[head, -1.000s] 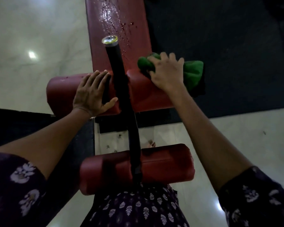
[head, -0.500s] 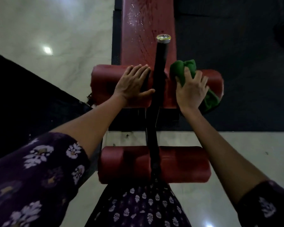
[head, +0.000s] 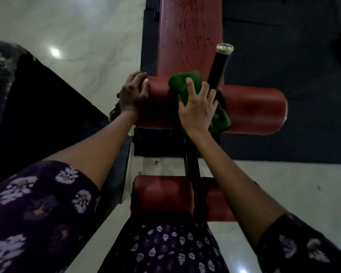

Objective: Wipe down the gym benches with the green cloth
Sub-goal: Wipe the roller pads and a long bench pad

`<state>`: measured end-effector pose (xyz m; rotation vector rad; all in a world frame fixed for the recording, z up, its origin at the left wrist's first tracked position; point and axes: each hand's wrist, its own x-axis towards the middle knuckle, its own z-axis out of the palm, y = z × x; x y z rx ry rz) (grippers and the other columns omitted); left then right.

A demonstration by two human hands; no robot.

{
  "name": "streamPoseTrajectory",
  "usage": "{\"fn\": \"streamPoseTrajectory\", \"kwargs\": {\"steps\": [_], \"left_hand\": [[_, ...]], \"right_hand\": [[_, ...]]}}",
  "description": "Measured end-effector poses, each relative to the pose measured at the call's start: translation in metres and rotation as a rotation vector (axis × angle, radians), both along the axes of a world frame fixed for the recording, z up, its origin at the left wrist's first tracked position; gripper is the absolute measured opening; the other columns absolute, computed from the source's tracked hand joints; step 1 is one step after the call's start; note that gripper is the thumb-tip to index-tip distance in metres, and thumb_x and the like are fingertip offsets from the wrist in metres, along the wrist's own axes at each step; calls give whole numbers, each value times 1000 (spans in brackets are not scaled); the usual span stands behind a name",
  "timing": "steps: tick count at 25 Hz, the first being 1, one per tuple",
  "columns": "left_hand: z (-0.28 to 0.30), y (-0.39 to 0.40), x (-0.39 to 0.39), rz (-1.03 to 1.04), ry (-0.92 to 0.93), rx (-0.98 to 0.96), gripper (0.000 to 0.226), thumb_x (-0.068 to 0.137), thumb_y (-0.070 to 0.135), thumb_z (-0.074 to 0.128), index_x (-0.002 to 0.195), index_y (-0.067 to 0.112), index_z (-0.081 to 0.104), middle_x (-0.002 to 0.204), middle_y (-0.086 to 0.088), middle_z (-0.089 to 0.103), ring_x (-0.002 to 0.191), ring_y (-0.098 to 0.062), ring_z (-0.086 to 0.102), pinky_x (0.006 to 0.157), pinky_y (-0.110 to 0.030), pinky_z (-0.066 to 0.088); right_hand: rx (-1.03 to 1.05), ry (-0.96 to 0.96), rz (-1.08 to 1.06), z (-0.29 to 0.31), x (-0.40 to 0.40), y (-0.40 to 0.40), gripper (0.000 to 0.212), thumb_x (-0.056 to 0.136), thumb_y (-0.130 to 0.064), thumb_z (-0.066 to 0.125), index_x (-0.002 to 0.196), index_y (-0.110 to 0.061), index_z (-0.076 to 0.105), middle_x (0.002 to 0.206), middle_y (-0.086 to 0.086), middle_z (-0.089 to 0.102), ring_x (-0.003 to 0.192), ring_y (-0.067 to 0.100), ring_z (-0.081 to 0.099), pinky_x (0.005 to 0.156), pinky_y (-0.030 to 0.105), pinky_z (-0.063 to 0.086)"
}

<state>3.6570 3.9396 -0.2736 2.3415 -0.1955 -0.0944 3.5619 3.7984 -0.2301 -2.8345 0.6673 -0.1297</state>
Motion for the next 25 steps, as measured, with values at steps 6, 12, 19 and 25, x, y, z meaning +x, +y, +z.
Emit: {"fn": "streamPoseTrajectory", "kwargs": {"steps": [6, 12, 19, 25], "left_hand": [[-9, 5, -2, 28, -25, -110, 41, 87, 22, 43, 117, 2, 64, 129, -16, 57, 119, -28, 54, 98, -18, 33], [-9, 7, -3, 58, -46, -126, 41, 88, 21, 41, 115, 3, 65, 128, -13, 59, 116, -27, 56, 97, -18, 34], [-8, 7, 5, 31, -73, -178, 56, 82, 34, 31, 111, 0, 64, 124, -18, 61, 114, -32, 57, 94, -28, 40], [0, 4, 0, 217, -71, -105, 42, 87, 25, 37, 115, 7, 62, 118, -10, 63, 107, -27, 59, 87, -29, 40]], "right_hand": [[-199, 2, 46, -9, 10, 7, 49, 90, -38, 43, 130, -13, 54, 119, 18, 58, 101, 36, 54, 82, 42, 45], [168, 413, -87, 1, 118, -8, 44, 91, -33, 41, 125, -11, 57, 128, 17, 56, 118, 35, 51, 97, 38, 41], [-23, -107, 452, -10, 15, -9, 55, 83, -37, 48, 137, -26, 48, 123, 13, 56, 111, 31, 54, 90, 44, 38], [56, 311, 71, 1, 103, 11, 47, 94, -40, 39, 138, -23, 43, 134, 13, 48, 119, 34, 49, 100, 40, 33]]}}
